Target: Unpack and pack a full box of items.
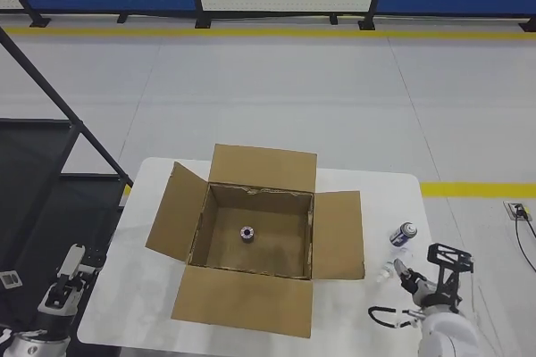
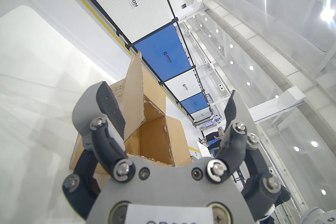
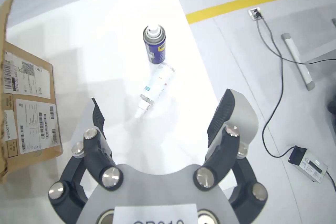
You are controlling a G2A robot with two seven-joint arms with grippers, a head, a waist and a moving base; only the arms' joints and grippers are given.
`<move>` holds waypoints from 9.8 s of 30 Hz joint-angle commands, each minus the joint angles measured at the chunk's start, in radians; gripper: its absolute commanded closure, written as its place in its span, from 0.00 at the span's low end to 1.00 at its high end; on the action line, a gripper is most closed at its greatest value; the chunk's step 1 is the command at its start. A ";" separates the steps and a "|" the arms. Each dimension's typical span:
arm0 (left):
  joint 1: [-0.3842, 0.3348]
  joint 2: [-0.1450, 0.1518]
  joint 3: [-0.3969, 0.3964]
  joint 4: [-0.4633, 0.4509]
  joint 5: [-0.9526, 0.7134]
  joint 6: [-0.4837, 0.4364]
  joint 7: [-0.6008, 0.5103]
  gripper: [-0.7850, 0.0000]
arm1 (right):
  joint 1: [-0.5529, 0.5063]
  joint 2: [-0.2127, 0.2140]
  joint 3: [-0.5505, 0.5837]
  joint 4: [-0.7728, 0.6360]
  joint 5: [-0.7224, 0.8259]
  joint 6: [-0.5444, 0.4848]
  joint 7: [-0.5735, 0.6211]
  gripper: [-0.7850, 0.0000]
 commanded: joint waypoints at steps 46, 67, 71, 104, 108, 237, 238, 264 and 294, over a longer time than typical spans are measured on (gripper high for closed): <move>0.000 0.000 0.000 0.000 0.000 0.000 0.000 0.00 | 0.484 -0.039 -0.084 0.624 -0.014 0.261 0.278 0.40; 0.000 0.000 0.000 0.000 0.000 0.000 0.000 0.00 | 0.413 -0.038 -0.009 0.543 0.048 0.311 0.230 1.00; 0.000 0.000 0.000 0.000 0.000 0.000 0.000 0.00 | 0.315 -0.035 0.038 0.367 0.097 0.300 0.195 1.00; 0.000 0.000 0.000 0.000 0.000 0.000 0.000 0.00 | 0.913 -0.145 -0.718 0.538 0.092 -0.129 0.374 1.00; 0.000 0.000 0.000 0.000 0.000 0.000 0.000 0.00 | 1.000 -0.176 -0.774 0.730 0.174 -0.169 0.410 1.00; 0.000 0.000 0.000 0.000 0.000 0.000 0.000 0.00 | 0.182 -0.087 -0.203 -0.143 -0.008 -0.091 -0.262 1.00; 0.000 0.000 0.000 0.000 0.000 0.000 0.000 0.00 | 0.186 -0.087 -0.226 -0.150 -0.013 -0.120 -0.251 1.00; 0.000 0.000 0.000 0.000 0.000 0.000 0.000 0.00 | 0.634 -0.124 -0.548 0.491 0.103 -0.334 0.149 1.00; 0.000 0.000 0.000 0.000 0.000 0.000 0.000 0.00 | 0.694 -0.132 -0.527 0.731 0.152 -0.318 0.084 0.62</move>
